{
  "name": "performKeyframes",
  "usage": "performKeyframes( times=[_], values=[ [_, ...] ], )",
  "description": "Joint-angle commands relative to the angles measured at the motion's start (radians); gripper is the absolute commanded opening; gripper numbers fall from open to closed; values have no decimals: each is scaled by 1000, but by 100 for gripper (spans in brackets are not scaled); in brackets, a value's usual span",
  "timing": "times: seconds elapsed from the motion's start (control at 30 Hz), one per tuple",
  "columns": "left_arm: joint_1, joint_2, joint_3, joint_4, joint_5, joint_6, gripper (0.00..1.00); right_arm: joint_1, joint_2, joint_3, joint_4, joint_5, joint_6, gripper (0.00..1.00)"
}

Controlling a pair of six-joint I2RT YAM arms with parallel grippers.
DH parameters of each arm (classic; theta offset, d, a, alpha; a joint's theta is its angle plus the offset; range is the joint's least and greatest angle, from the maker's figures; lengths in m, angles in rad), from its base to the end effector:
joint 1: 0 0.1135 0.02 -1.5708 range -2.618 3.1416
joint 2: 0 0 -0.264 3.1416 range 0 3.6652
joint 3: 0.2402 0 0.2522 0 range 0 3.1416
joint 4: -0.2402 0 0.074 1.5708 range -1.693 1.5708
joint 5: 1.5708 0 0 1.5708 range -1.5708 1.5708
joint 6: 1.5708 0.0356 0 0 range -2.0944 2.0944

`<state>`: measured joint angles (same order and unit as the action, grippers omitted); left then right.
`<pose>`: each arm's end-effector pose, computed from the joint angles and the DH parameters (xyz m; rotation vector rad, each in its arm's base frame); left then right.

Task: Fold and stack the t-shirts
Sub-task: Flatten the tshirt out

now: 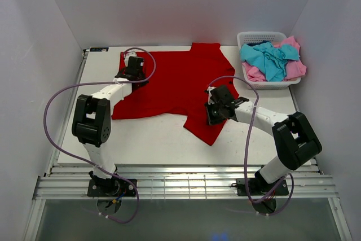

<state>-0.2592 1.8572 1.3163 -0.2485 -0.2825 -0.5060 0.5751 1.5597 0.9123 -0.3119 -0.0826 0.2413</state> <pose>0.4005 -0.0959 0.2152 -0.4199 2.2832 -0.0507 0.2598 0.1719 0.1880 -0.4618 2.5389 0.4212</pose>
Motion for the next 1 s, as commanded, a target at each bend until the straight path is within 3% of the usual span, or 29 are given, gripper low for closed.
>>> performKeyframes(
  times=[0.0,0.57,0.97],
  values=[
    [3,-53,-14,-5,12,-6,0,28,-29,-15,53,-11,44,8],
    [2,7,-94,-32,28,-48,0,173,-27,-167,-64,78,207,8],
    [3,48,-101,-44,20,-37,0,256,-202,-231,-271,254,368,8]
  ],
)
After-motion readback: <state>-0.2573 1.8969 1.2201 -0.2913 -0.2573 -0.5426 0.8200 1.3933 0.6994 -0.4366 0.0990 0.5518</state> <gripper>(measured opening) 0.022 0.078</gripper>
